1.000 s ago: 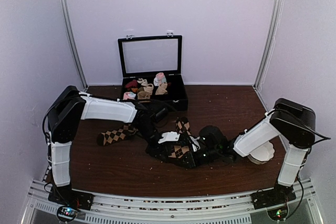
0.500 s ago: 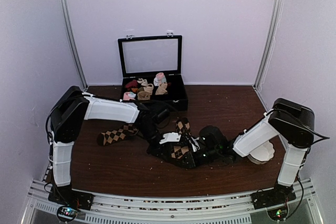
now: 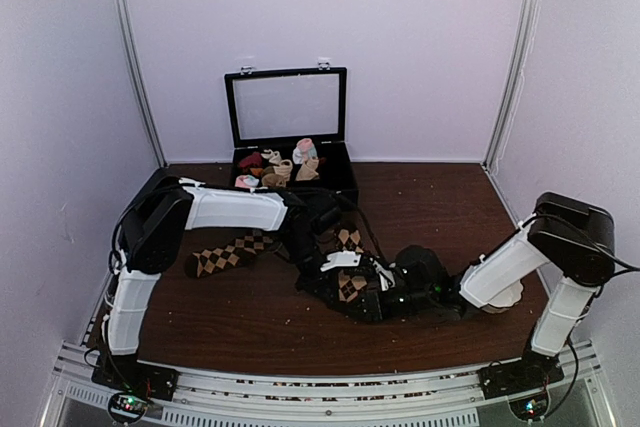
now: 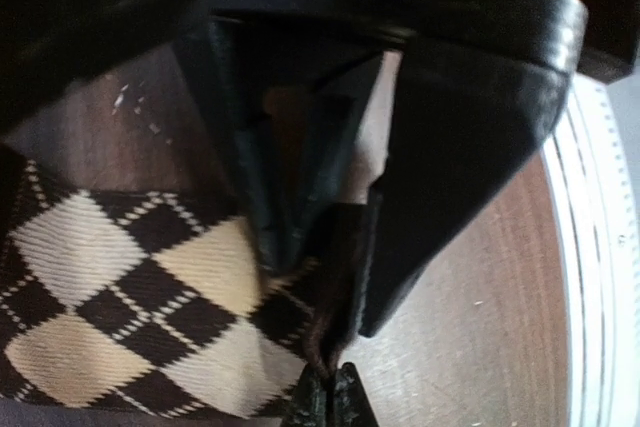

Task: Roll the socks
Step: Roll the sock at the center of the board.

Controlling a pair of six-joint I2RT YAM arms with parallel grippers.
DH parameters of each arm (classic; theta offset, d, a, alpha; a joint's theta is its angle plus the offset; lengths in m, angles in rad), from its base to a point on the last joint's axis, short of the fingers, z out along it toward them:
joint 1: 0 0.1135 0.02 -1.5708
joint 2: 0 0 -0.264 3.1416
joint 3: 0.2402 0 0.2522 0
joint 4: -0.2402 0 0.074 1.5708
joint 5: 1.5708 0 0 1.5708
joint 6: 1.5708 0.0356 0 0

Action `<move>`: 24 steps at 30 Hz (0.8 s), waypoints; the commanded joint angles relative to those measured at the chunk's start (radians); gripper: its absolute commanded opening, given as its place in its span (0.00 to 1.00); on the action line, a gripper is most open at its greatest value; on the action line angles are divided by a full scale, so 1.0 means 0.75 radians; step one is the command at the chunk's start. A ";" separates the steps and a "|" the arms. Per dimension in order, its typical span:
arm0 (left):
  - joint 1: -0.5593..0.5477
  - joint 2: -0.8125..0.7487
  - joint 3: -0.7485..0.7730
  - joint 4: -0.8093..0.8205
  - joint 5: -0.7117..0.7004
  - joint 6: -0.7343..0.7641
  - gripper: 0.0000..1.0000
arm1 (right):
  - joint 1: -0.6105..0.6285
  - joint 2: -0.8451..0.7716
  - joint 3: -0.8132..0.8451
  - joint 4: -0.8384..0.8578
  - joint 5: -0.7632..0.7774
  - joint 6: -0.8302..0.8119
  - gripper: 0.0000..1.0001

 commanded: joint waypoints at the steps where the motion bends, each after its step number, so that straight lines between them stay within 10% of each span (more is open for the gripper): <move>1: 0.022 0.129 0.056 -0.133 -0.142 -0.129 0.00 | 0.136 -0.109 -0.023 -0.194 0.249 -0.264 0.38; 24: 0.067 0.065 0.117 -0.352 -0.147 -0.156 0.00 | 0.746 -0.496 -0.016 -0.758 1.160 -0.651 0.55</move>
